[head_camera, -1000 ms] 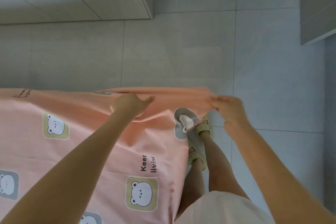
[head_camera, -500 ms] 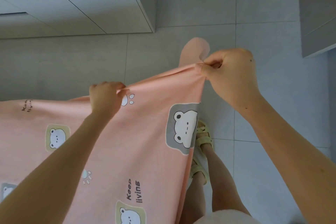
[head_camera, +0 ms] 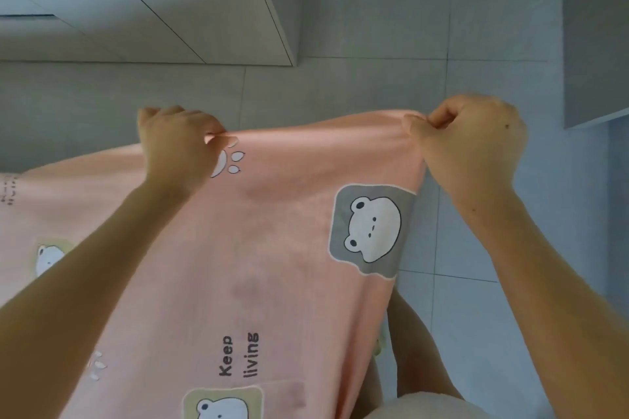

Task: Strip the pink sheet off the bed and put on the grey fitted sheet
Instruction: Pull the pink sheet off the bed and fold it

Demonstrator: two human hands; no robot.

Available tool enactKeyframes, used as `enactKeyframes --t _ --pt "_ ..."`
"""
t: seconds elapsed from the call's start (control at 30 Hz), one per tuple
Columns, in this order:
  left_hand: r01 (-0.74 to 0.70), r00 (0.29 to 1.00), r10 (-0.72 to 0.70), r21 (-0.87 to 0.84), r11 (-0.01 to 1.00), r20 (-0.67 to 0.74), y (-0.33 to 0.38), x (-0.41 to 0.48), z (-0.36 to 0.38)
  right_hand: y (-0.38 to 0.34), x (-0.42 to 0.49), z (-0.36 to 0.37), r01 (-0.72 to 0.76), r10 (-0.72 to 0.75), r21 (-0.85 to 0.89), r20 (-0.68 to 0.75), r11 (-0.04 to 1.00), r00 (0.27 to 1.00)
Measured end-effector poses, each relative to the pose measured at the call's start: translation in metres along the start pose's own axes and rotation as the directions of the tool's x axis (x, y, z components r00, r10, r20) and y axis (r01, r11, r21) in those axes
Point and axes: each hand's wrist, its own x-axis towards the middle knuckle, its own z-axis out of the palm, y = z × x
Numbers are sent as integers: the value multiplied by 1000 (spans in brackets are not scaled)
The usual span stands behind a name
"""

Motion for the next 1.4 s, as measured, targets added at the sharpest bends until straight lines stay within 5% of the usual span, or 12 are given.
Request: enactKeyframes --t 0.13,0.23,0.53,0.7,1.0,1.2,1.4 --pt "74 958 -93 81 994 271 22 7 68 34 14 56 -39 72 -264 117 964 990" --pt "106 940 -127 83 991 316 23 -8 80 43 9 73 -8 92 -332 237 943 967" --pt "221 889 -233 74 972 395 -4 -68 11 -10 -25 20 171 -69 -253 368 952 927" --pt "348 850 -317 4 937 421 -4 -50 -34 -66 5 -11 318 -197 -174 494 932 847" --pt "608 743 -398 -296 736 538 2 47 -142 -177 124 -63 735 -458 11 789 678 411" --pt "669 743 -572 -416 616 347 -26 80 -220 -286 187 -69 841 -559 108 790 531 252" --pt "709 612 -781 -527 470 126 -104 94 -262 -409 203 -12 891 -607 230 793 391 62"
